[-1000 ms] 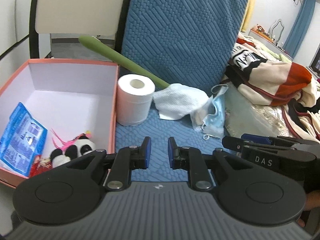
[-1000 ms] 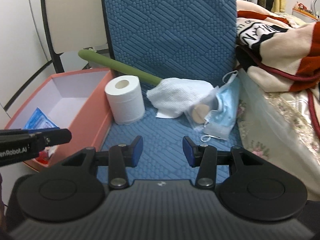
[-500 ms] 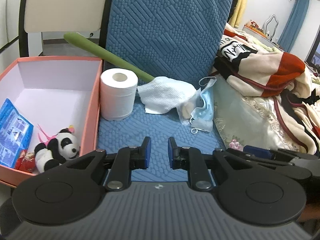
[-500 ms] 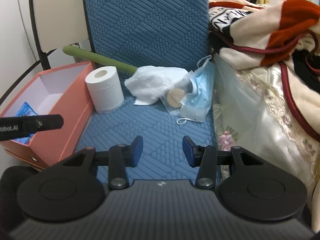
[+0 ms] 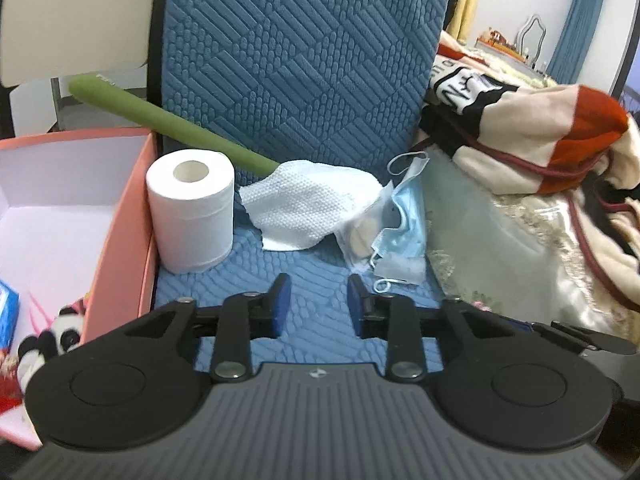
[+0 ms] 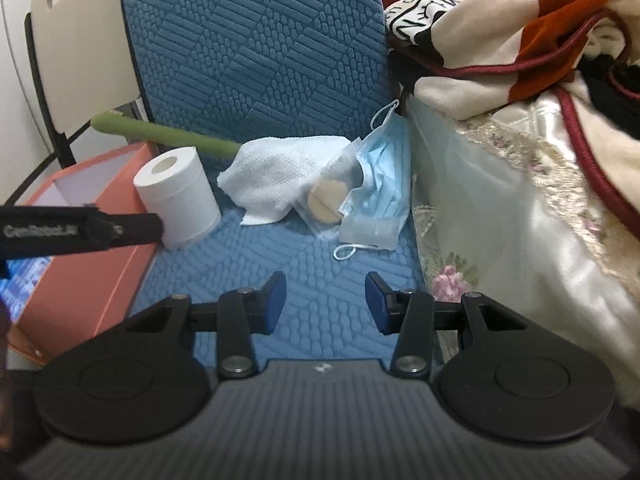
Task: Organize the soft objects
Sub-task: 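Lower the left tool onto the white wipes while the right tool approaches the blue mask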
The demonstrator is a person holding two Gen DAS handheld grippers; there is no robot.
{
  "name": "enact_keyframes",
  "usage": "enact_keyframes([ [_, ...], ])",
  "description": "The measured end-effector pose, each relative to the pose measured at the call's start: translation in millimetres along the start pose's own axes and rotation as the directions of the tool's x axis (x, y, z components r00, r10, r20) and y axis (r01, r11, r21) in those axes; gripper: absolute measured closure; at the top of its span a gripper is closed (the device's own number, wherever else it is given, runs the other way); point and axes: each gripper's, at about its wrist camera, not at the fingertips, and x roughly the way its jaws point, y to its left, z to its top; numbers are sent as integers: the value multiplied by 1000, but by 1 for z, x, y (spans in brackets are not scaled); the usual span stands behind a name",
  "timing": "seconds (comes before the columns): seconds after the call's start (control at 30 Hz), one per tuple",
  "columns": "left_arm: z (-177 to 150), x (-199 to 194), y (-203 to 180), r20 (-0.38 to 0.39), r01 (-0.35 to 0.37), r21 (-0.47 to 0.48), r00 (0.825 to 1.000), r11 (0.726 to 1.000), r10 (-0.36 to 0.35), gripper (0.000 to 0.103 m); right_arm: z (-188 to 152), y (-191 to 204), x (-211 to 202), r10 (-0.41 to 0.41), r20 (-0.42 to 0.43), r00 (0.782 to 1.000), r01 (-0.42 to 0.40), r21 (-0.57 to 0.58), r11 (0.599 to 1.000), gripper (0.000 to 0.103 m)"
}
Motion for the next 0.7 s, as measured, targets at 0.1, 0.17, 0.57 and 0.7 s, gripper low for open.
enact_keyframes([
  [0.1, 7, 19, 2, -5, -20, 12, 1000, 1000, 20, 65, 3, -3, 13, 18, 8, 1000, -18, 14, 1000, 56],
  [0.17, 11, 33, 4, -16, -32, 5, 999, 999, 32, 65, 5, -4, 22, 28, 4, 1000, -28, 23, 999, 56],
  [0.57, 23, 122, 7, -61, -73, 40, 995, 997, 75, 52, 25, -14, 84, -39, 1, 999, 39, 32, 999, 56],
  [0.7, 20, 158, 3, -88, -101, 114, 990, 988, 111, 49, 32, -20, 101, -70, -6, 998, 70, 34, 997, 56],
])
